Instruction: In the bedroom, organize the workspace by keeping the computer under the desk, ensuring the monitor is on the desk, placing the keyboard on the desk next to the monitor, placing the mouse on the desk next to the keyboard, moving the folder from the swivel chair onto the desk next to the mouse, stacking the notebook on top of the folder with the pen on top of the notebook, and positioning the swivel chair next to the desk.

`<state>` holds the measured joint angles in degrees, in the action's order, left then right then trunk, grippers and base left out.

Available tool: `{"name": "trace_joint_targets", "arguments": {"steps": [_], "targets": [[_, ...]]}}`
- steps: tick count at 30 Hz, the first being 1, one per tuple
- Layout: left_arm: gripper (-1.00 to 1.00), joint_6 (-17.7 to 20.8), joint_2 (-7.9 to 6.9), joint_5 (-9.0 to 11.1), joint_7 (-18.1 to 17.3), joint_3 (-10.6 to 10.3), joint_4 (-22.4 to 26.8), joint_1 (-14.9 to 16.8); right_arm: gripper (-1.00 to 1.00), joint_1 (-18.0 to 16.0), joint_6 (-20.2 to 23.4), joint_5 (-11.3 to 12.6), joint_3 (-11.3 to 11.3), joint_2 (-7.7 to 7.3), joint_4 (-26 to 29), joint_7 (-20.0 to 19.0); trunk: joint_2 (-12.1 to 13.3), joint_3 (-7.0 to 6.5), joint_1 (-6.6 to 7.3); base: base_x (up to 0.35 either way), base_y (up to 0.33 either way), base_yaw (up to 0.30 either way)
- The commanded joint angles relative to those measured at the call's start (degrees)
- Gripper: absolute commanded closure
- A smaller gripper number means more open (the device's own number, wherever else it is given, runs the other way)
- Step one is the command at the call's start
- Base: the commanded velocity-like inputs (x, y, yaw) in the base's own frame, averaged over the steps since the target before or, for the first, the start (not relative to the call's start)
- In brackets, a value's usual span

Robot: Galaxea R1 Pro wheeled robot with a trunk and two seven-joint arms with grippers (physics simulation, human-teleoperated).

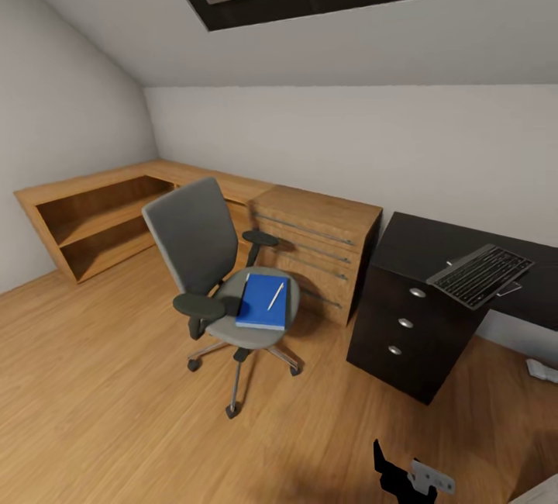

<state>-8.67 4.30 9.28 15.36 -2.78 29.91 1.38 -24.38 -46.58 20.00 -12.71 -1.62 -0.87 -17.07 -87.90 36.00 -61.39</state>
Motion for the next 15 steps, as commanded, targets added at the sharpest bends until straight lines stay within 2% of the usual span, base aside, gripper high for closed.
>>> {"name": "trace_joint_targets", "arguments": {"steps": [1,15], "targets": [[-1.00,-0.3,-0.01,0.6,0.3,-0.3,0.0,0.0,-1.00,0.0,-0.1,0.5,-0.2,0.03,-0.1,-0.6,0.4,-0.13,0.23,0.000,0.000,-0.006],[-1.00,-0.3,0.00,0.6,0.3,-0.3,-0.1,0.0,-1.00,0.0,-0.1,0.2,-0.2,0.04,-0.1,-0.6,6.0,-2.65,3.31,0.000,0.000,-0.001]]}}
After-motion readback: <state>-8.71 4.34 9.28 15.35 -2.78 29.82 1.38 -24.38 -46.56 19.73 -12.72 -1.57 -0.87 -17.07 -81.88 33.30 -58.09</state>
